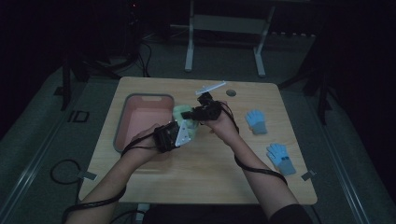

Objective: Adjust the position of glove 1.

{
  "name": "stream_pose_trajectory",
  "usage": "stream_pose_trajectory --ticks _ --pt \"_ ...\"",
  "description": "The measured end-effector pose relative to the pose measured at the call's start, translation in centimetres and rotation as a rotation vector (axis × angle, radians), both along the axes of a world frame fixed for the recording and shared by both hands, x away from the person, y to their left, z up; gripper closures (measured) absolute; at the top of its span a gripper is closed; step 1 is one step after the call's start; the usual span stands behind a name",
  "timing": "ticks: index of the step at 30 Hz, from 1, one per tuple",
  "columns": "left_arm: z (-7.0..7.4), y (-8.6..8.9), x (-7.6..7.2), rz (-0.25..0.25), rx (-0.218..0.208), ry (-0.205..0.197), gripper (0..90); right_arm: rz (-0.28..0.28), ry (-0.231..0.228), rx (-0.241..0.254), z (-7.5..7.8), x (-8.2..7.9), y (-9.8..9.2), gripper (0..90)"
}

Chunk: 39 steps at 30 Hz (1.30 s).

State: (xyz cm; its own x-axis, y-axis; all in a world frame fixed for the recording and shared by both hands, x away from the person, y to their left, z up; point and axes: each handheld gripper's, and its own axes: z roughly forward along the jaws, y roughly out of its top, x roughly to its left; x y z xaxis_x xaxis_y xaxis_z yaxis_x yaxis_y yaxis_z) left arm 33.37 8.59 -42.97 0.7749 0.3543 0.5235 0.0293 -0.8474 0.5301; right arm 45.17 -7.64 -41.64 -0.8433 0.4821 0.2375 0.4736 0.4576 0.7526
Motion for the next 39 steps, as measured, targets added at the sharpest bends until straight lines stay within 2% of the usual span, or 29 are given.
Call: stream_pose_trajectory --ticks 6,15,20,25,29,34,37,39 --pt "0.2 1.8 -0.1 0.029 0.022 0.003 76.1 0.027 -0.012 -0.004 0.2 0.2 2.4 71.0" --pt "-0.2 5.2 -0.3 0.085 0.030 0.010 76.1 0.064 -0.005 -0.008 0.1 0.3 6.4 71.1" --pt "-0.5 7.8 -0.5 0.120 0.028 0.020 76.0 0.088 0.005 0.008 -0.3 0.6 9.1 71.0" --pt "-1.3 9.6 -0.5 0.152 0.062 0.026 76.0 0.114 0.016 -0.002 -1.2 0.9 11.8 71.0" --pt "-2.6 10.3 0.3 0.173 0.061 0.072 76.0 0.122 0.028 -0.024 -2.5 1.4 13.3 71.0" --pt "-4.2 10.5 1.6 0.191 0.058 0.133 75.9 0.125 0.040 -0.071 -4.3 2.3 14.0 70.2" --pt "-4.8 10.3 2.7 0.195 0.072 0.193 75.8 0.117 0.045 -0.098 -5.2 2.8 14.1 64.5" --pt "-5.1 10.2 3.2 0.197 0.085 0.208 75.7 0.114 0.041 -0.111 -5.4 2.9 14.1 62.3"
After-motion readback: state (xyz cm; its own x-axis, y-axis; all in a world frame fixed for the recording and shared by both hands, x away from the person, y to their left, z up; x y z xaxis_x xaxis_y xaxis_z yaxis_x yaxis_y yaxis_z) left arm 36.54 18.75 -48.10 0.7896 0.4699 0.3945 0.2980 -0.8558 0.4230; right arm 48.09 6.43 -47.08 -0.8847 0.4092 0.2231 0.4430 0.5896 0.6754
